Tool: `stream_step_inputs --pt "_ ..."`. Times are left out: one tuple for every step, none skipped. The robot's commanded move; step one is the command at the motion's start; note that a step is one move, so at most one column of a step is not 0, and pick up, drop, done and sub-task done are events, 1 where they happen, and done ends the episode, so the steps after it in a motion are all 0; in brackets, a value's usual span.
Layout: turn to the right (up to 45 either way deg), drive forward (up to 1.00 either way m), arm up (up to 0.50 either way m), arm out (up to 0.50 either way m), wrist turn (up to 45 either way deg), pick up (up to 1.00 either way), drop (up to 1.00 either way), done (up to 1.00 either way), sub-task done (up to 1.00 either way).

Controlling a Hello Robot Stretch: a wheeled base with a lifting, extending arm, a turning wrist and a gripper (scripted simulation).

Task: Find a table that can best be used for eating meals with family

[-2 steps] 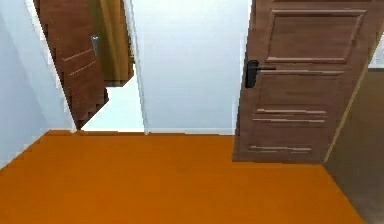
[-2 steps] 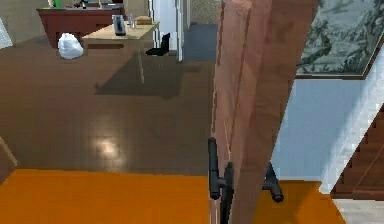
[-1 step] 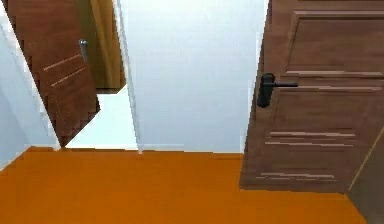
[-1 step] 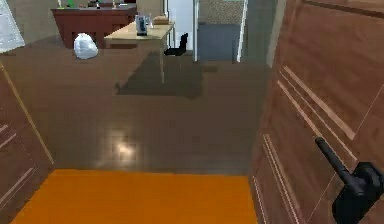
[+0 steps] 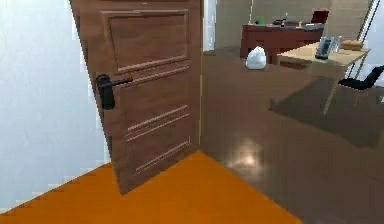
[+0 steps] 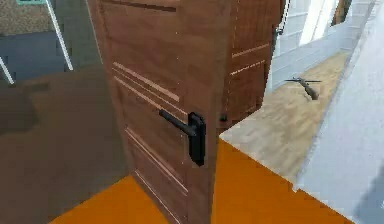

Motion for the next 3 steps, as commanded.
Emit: stream_step_inputs --pt "42.0 0.00 0.00 0.00 0.0 0.00 0.00 0.00 0.00" --pt "0.0 1.00 0.00 0.00 0.0 0.00 0.00 0.00 0.00" --pt "0.0 1.00 0.00 0.00 0.0 0.00 0.00 0.00 0.00"
